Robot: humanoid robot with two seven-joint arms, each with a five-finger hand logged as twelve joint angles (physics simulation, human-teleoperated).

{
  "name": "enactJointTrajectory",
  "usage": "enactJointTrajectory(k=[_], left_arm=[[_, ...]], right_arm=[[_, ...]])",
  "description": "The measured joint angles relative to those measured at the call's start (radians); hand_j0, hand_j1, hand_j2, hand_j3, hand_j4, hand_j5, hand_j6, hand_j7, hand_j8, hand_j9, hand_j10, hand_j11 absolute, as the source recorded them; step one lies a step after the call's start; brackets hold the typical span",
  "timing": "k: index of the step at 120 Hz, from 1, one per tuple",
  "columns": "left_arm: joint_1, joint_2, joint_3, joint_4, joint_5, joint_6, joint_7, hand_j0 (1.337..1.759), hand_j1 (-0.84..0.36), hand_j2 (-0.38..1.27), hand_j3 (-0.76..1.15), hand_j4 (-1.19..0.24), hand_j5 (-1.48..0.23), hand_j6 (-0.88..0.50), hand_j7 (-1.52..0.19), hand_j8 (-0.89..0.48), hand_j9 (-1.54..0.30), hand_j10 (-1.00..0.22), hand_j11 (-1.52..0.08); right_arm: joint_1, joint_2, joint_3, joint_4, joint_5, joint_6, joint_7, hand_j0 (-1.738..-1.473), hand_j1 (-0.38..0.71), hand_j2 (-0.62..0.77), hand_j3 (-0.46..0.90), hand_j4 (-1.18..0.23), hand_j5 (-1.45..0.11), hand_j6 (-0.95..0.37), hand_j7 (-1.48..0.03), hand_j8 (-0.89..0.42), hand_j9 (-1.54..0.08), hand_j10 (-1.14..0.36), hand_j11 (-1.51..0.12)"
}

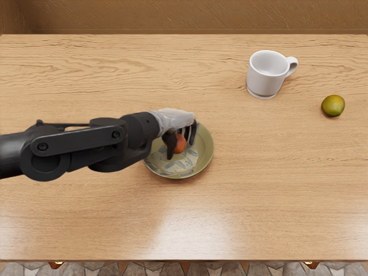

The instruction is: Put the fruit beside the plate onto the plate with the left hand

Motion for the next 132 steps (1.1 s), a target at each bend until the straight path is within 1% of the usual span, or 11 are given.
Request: enactJointTrajectory(k=[14,27,41,54,66,76,84,94,103,115,132], left_arm=[[0.0,0.001,0.0,0.001,0.002,-0.003,0.0,1.657,-0.32,0.59,0.0,-0.68,-0.95,-0.54,-0.94,-0.5,-0.91,-0.71,-0.92],[0.0,0.002,-0.001,0.001,0.003,-0.004,0.0,1.657,-0.21,0.38,0.0,-0.54,-0.74,-0.45,-0.73,-0.43,-0.72,-0.55,-0.72],[0.0,0.004,-0.003,0.001,0.003,-0.002,0.0,1.658,-0.04,0.23,0.0,-0.37,-0.5,-0.32,-0.5,-0.31,-0.49,-0.38,-0.49],[-0.003,0.018,-0.012,-0.001,-0.03,-0.001,0.0,1.658,0.1,0.14,0.0,-0.23,-0.32,-0.21,-0.32,-0.2,-0.31,-0.24,-0.31],[-0.011,0.02,-0.035,-0.007,-0.089,-0.009,0.0,1.658,0.18,0.09,0.0,-0.15,-0.21,-0.14,-0.21,-0.13,-0.2,-0.16,-0.2],[-0.009,0.1,-0.088,-0.048,-0.147,-0.045,0.0,1.658,0.23,0.06,0.0,-0.11,-0.15,-0.1,-0.15,-0.1,-0.14,-0.11,-0.15],[-0.002,0.171,-0.178,-0.081,-0.244,-0.153,0.0,1.658,0.26,0.05,0.0,-0.09,-0.11,-0.08,-0.11,-0.08,-0.11,-0.09,-0.11],[-0.002,0.222,-0.286,-0.11,-0.381,-0.291,0.0,1.658,0.28,0.03,0.0,-0.07,-0.09,-0.06,-0.09,-0.06,-0.09,-0.07,-0.09],[-0.003,0.357,-0.358,-0.123,-0.603,-0.391,0.0,1.658,0.29,0.02,0.0,-0.05,-0.07,-0.05,-0.07,-0.05,-0.07,-0.05,-0.07],[-0.002,0.435,-0.415,-0.129,-0.864,-0.449,0.0,1.658,0.3,0.02,0.0,-0.04,-0.05,-0.04,-0.05,-0.04,-0.05,-0.04,-0.05],[-0.002,0.533,-0.443,-0.13,-1.072,-0.476,0.0,1.658,0.31,0.01,0.0,-0.03,-0.04,-0.03,-0.04,-0.03,-0.04,-0.03,-0.04]], right_arm=[[0.0,0.0,0.0,0.0,0.0,0.0,0.0,-1.658,-0.35,0.0,0.0,0.0,0.0,0.0,0.0,0.0,0.0,0.0,0.0],[0.0,0.0,0.0,0.0,0.0,0.0,0.0,-1.658,-0.35,0.0,0.0,0.0,0.0,0.0,0.0,0.0,0.0,0.0,0.0],[0.0,0.0,0.0,0.0,0.0,0.0,0.0,-1.658,-0.35,0.0,0.0,0.0,0.0,0.0,0.0,0.0,0.0,0.0,0.0],[0.0,0.0,0.0,0.0,0.0,0.0,0.0,-1.658,-0.35,0.0,0.0,0.0,0.0,0.0,0.0,0.0,0.0,0.0,0.0],[0.0,0.0,0.0,0.0,0.0,0.0,0.0,-1.658,-0.35,0.0,0.0,0.0,0.0,0.0,0.0,0.0,0.0,0.0,0.0],[0.0,0.0,0.0,0.0,0.0,0.0,0.0,-1.658,-0.35,0.0,0.0,0.0,0.0,0.0,0.0,0.0,0.0,0.0,0.0],[0.0,0.0,0.0,0.0,0.0,0.0,0.0,-1.658,-0.35,0.0,0.0,0.0,0.0,0.0,0.0,0.0,0.0,0.0,0.0],[0.0,0.0,0.0,0.0,0.0,0.0,0.0,-1.658,-0.35,0.0,0.0,0.0,0.0,0.0,0.0,0.0,0.0,0.0,0.0],[0.0,0.0,0.0,0.0,0.0,0.0,0.0,-1.658,-0.35,0.0,0.0,0.0,0.0,0.0,0.0,0.0,0.0,0.0,0.0],[0.0,0.0,0.0,0.0,0.0,0.0,0.0,-1.658,-0.35,0.0,0.0,0.0,0.0,0.0,0.0,0.0,0.0,0.0,0.0],[0.0,0.0,0.0,0.0,0.0,0.0,0.0,-1.658,-0.35,0.0,0.0,0.0,0.0,0.0,0.0,0.0,0.0,0.0,0.0]])
